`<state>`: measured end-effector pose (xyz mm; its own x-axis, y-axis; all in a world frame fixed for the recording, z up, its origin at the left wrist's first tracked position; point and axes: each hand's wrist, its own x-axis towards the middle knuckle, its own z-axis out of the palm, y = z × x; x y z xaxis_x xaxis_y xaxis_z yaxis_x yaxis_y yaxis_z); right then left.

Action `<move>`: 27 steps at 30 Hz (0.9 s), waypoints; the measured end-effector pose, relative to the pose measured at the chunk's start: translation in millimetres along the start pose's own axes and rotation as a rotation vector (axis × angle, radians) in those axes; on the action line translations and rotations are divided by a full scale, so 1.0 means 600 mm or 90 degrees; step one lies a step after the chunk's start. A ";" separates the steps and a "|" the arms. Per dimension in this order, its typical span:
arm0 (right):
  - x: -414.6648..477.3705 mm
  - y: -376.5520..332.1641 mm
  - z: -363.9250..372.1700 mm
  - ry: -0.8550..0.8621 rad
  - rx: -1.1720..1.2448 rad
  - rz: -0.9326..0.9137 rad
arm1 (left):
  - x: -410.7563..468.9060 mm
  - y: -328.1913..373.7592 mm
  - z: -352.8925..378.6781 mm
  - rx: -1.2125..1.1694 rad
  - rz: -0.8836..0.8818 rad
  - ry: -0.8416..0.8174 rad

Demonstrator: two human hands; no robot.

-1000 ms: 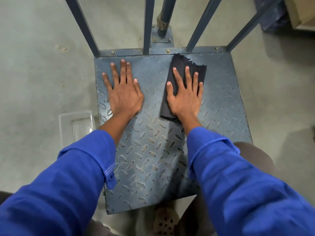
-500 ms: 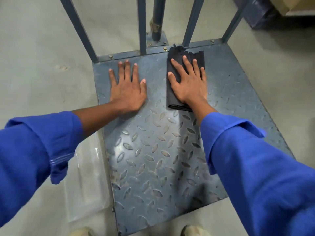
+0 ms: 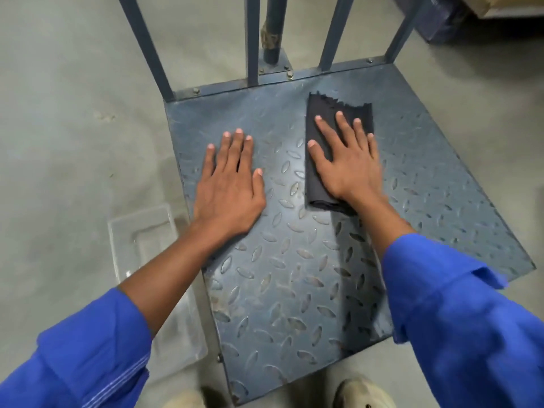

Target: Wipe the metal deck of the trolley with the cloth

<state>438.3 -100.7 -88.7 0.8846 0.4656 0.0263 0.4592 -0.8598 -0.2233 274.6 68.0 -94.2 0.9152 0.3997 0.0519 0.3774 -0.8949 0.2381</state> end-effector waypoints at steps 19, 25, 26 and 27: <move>-0.086 -0.072 0.008 -0.014 -0.002 -0.094 | -0.003 0.007 0.002 0.003 0.016 0.018; -0.088 0.033 -0.019 -0.010 -0.002 0.043 | -0.013 0.010 0.006 0.002 0.011 0.006; -0.064 0.032 -0.020 -0.011 0.005 0.063 | -0.013 0.012 0.007 0.004 0.008 0.004; -0.045 0.019 -0.017 -0.011 0.008 0.070 | -0.013 0.013 0.009 0.005 0.005 0.006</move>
<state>420.6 -125.3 -82.0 0.9281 0.3719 -0.0165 0.3578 -0.9035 -0.2357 271.3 56.9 -97.9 0.9165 0.3951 0.0634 0.3719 -0.8994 0.2297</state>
